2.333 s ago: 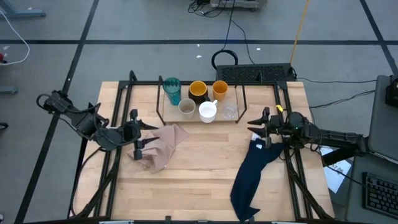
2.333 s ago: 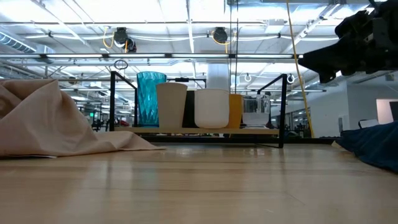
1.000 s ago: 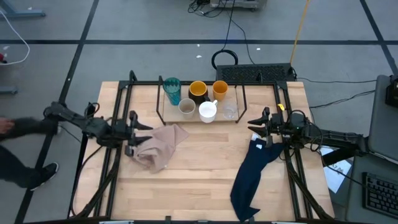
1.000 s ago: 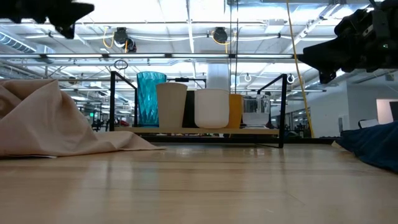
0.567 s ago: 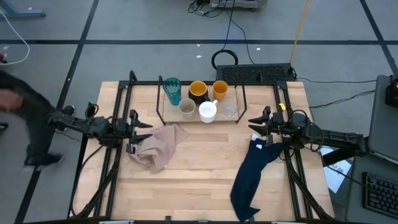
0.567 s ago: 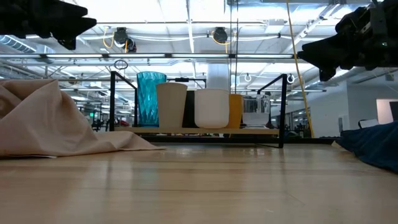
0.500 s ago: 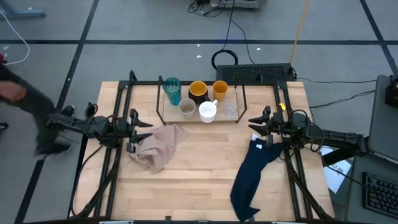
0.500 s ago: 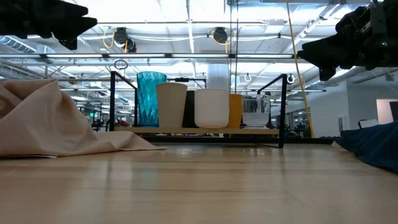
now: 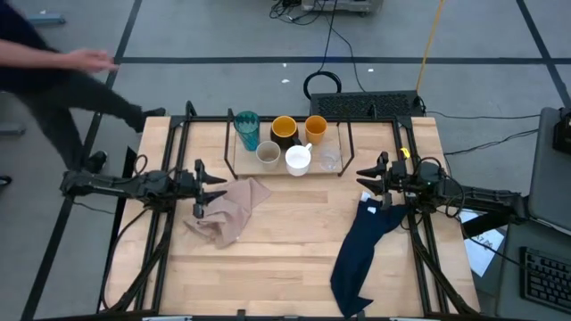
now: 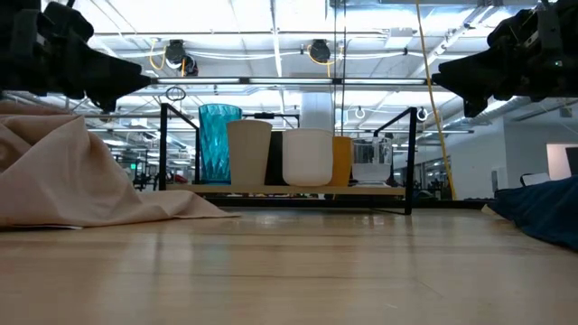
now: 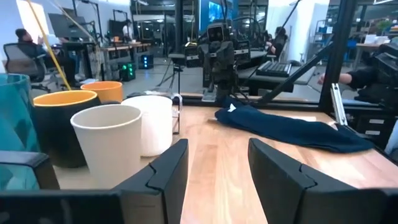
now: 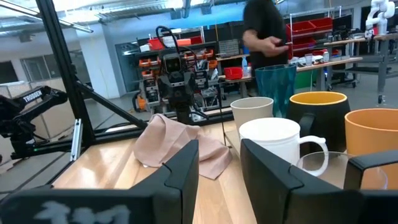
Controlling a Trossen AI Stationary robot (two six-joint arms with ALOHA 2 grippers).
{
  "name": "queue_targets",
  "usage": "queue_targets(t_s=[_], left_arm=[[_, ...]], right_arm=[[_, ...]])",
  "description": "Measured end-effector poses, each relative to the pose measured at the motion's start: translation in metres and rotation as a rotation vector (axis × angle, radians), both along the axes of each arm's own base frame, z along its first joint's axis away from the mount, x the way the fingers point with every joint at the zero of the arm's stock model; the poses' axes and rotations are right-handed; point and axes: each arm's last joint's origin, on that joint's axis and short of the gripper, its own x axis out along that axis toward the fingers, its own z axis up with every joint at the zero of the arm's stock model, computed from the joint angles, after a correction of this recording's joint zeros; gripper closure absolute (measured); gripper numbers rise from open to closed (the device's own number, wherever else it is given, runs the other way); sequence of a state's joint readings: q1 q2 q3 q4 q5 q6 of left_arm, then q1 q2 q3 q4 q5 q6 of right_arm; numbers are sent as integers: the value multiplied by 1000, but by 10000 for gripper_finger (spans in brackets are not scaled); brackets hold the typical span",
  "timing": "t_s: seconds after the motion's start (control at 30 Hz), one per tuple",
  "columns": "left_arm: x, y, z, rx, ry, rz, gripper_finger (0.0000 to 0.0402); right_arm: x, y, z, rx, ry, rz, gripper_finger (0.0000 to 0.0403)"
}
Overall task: Stack small to large cups/mugs on shelf
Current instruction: Return to Home Position
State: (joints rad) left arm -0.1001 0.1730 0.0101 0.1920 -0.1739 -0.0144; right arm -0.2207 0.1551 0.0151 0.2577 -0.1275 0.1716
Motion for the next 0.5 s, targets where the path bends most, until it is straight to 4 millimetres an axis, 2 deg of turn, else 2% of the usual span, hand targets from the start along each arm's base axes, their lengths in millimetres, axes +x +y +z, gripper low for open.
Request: queue_targets(t_s=[0.23, 0.5], left_arm=[[0, 3, -1, 29, 9, 38, 234], [0, 7, -4, -19, 37, 41, 234]], right_arm=[[0, 0, -1, 1, 5, 0, 293], [0, 0, -1, 0, 9, 0, 293]])
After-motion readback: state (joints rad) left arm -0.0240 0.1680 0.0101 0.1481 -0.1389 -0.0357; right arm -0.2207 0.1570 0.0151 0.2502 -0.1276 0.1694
